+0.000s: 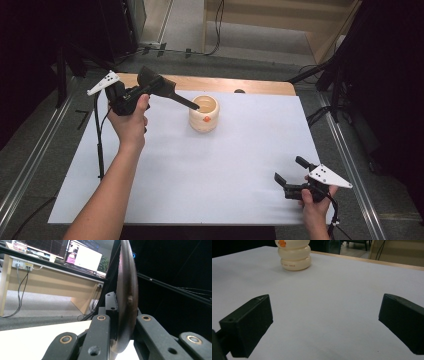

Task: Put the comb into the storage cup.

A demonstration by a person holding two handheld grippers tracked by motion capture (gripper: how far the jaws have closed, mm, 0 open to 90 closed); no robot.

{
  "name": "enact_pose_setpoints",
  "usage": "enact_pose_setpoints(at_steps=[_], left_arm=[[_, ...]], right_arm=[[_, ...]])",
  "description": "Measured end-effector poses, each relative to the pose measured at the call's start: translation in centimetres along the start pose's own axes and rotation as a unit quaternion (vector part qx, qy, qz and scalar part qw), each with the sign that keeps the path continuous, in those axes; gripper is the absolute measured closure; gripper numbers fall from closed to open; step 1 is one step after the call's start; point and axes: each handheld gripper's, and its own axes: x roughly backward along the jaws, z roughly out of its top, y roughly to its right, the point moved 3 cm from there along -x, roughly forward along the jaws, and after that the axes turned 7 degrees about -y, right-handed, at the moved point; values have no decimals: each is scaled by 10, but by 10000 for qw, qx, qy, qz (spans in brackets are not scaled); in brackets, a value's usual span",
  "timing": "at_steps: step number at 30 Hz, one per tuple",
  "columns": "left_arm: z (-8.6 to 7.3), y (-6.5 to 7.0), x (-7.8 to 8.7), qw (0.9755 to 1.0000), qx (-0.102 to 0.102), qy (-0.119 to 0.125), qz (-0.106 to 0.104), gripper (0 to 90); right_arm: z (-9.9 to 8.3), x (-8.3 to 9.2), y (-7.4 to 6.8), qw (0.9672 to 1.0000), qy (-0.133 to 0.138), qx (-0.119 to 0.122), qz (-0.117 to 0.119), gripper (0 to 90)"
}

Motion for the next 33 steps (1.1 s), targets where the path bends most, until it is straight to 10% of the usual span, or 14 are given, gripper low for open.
enact_pose_setpoints(at_steps=[33], left_arm=[[-6, -19, -37, 9995, 104, -23, 301, 859]], right_arm=[[0, -1, 0, 10000, -7, 34, 31, 0]])
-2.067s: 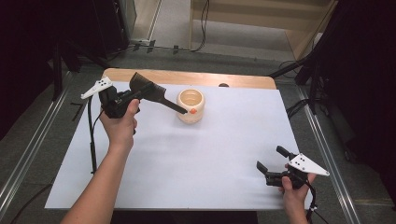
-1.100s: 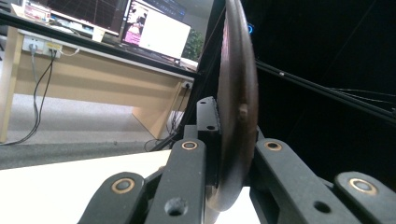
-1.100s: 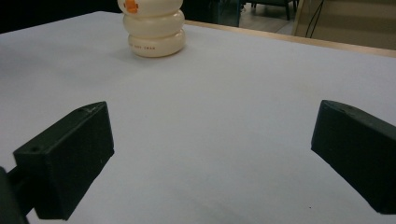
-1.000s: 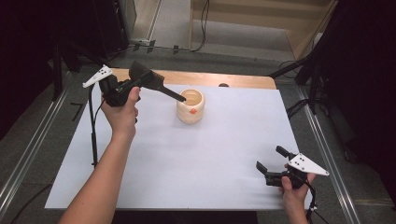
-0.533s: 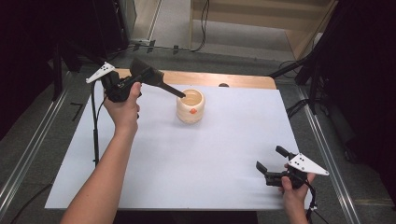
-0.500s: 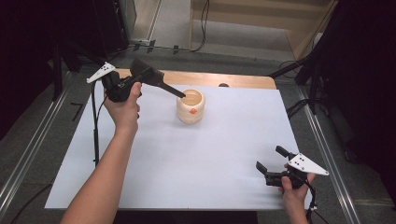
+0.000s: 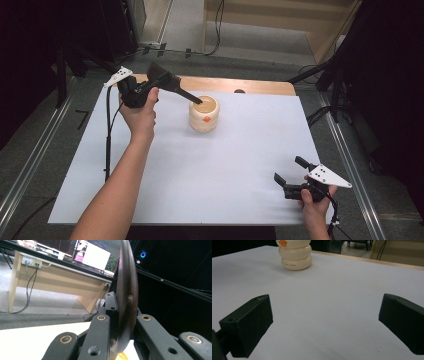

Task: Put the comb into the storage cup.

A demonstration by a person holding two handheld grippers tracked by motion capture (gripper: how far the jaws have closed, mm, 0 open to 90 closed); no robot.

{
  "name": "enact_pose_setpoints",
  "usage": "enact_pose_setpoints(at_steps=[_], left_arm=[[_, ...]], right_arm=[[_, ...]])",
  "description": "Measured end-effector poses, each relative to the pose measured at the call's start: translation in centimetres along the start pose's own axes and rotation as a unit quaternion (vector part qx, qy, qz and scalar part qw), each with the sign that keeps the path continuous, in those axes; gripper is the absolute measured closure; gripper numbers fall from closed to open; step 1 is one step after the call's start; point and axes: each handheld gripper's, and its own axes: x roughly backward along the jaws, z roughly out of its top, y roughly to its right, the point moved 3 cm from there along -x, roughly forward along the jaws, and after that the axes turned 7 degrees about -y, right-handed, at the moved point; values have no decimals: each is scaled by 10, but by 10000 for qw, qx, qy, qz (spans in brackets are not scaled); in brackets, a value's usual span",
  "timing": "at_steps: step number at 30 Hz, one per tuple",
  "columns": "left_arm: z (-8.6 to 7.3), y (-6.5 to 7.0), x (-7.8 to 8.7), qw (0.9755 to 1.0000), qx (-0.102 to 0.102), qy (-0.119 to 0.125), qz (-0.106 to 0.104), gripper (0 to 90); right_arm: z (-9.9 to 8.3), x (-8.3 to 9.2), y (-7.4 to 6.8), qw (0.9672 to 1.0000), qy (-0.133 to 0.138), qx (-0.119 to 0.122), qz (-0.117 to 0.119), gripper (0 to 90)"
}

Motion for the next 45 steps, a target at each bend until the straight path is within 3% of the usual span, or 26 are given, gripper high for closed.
enact_pose_setpoints(at_steps=[19, 34, 45], left_arm=[[-16, -5, -16, 9999, -1, -109, 121, 859], [-29, -2, -30, 9992, -125, -321, 203, 859], [-42, -1, -38, 9989, -49, -416, 191, 858]], right_arm=[[0, 0, 0, 10000, -10, -21, 5, 0], [0, 0, 0, 10000, -14, -21, 11, 0], [0, 0, 1, 10000, -10, -10, 6, 0]])
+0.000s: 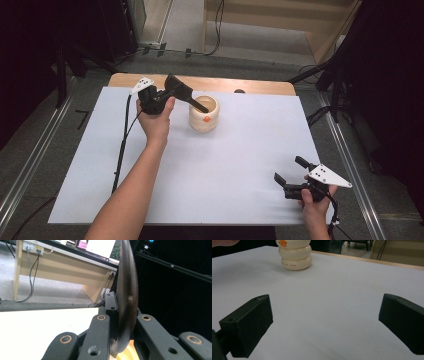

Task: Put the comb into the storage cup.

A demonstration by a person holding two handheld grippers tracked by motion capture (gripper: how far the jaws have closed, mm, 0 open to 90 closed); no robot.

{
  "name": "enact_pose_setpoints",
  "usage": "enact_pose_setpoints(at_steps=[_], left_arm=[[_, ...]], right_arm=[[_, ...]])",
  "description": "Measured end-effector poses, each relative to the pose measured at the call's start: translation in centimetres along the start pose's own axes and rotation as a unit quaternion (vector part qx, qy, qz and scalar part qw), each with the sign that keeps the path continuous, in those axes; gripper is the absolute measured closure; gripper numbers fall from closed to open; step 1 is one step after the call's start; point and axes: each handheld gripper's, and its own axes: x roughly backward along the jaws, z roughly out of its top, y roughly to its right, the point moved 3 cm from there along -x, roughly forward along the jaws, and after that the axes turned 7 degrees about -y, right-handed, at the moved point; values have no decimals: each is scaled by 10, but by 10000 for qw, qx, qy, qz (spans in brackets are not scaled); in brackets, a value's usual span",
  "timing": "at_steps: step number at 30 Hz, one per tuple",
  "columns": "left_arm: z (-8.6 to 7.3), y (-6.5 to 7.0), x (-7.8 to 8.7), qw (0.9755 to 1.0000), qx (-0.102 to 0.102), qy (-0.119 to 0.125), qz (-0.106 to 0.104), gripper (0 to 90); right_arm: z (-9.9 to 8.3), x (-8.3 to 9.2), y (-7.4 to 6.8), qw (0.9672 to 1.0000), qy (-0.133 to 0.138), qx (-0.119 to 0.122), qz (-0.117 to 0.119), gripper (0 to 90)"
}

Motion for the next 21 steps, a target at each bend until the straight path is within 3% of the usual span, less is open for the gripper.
enact_pose_setpoints(at_steps=[12, 21], left_arm=[[-12, 7, -13, 9998, -52, -189, -80, 843], [-16, 10, -17, 9994, -165, -312, 10, 671]], right_arm=[[0, 0, 0, 10000, 0, -1, 2, 0], [0, 0, 0, 10000, -2, -7, 0, 0]])
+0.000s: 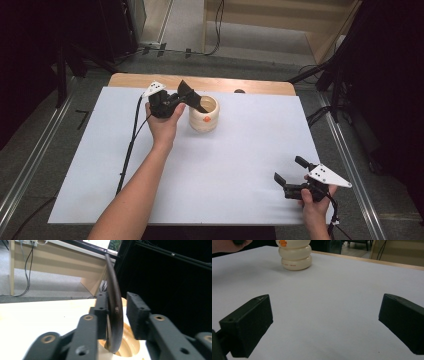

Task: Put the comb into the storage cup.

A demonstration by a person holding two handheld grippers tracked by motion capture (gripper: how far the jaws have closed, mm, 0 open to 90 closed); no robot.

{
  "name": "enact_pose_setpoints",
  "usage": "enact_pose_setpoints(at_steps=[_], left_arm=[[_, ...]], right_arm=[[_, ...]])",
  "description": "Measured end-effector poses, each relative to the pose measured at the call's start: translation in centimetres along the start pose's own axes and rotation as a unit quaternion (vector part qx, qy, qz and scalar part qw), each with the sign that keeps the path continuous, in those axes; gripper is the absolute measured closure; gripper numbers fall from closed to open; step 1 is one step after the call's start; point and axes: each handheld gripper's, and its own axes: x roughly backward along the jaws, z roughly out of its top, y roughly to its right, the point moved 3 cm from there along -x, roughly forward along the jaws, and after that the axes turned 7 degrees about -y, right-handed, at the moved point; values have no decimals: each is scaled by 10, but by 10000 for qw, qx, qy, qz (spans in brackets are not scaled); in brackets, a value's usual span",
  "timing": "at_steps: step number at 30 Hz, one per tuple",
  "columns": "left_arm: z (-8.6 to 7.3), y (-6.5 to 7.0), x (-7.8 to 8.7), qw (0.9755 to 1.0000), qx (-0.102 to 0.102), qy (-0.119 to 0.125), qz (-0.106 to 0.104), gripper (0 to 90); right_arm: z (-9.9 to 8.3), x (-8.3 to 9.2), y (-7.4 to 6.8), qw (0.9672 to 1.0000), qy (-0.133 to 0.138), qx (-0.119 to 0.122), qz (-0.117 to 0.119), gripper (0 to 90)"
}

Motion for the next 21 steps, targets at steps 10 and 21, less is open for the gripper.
enact_pose_setpoints(at_steps=[10, 21], left_arm=[[4, 0, 8, 9999, 46, -93, -74, 152], [2, 2, 24, 9998, -182, -83, -37, 0]], right_arm=[[0, 0, 0, 10000, 3, -8, 4, 0], [0, -1, 0, 10000, -6, -4, -6, 0]])
